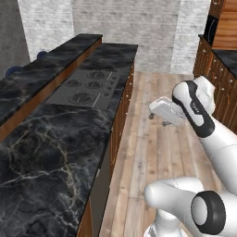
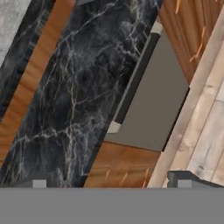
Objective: Open the dishwasher door and pull out the top rack.
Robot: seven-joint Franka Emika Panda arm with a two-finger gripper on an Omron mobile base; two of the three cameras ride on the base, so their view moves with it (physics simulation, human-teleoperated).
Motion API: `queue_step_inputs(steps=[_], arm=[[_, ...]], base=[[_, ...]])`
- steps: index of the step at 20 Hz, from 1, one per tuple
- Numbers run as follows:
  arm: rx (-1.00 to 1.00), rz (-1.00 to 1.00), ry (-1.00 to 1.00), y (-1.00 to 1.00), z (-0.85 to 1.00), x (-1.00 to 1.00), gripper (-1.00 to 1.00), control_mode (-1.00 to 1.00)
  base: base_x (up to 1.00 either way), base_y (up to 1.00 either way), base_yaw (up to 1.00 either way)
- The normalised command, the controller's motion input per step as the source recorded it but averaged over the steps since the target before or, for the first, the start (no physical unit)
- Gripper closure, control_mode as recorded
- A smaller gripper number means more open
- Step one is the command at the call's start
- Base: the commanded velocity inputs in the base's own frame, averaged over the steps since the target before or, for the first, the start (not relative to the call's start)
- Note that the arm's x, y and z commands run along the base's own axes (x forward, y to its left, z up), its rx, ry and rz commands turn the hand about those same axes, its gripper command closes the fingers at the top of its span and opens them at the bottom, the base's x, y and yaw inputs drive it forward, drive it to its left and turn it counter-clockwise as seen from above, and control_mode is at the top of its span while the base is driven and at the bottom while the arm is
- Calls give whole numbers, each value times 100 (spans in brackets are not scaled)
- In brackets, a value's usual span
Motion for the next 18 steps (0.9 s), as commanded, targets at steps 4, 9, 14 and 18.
queue_step_inputs(steps=[4, 9, 14, 18], arm=[[32, 0, 0, -23, -50, 22, -100, -100], [20, -6, 0, -6, -45, 11, -100, -100], [16, -11, 6, -1, -43, 8, -100, -100], [17, -10, 8, 0, -47, 5, -100, -100]], base=[[0, 0, 0], [0, 0, 0], [0, 0, 0], [0, 0, 0]])
